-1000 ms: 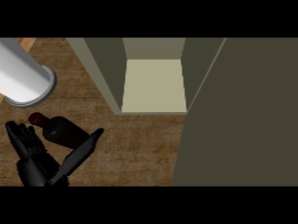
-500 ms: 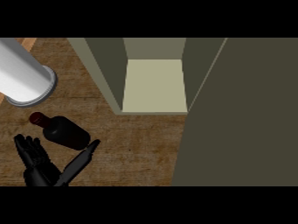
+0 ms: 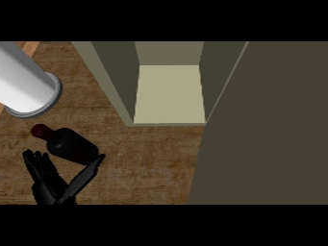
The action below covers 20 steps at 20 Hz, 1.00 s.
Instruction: Pick up the wine, place it into the cabinet and close the cabinet
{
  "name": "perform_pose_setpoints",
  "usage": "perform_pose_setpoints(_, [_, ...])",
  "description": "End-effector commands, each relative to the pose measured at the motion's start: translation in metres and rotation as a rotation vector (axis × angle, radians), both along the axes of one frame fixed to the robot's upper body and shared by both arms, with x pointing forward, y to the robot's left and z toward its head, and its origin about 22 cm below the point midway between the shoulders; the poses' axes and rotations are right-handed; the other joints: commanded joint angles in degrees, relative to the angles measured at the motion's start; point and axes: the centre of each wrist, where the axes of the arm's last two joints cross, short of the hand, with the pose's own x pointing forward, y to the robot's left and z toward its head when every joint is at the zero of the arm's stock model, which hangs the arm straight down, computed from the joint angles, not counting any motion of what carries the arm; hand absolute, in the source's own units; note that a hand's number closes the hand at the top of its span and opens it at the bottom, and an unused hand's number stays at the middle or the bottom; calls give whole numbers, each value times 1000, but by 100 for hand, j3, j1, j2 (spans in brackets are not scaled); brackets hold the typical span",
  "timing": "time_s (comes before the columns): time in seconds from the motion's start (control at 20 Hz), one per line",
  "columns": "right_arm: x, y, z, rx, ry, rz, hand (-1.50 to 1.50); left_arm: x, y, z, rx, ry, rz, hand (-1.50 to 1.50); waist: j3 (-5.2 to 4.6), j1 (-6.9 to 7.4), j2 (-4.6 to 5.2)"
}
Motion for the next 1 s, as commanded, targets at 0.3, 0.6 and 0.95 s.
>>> perform_pose_setpoints(0.3, [-31, -1, -4, 11, 39, 73, -150, 9, 12, -42, -38, -50, -30, -150, 1, -21, 1])
perform_pose_setpoints(0.6, [-27, -15, 5, 3, 40, 64, -150, 16, 10, -54, -35, -38, -49, -150, 7, -24, 4])
perform_pose_setpoints(0.95, [-19, -1, 2, 33, 37, 54, -150, 27, 28, -60, -89, -140, -84, 150, 0, -11, 7])
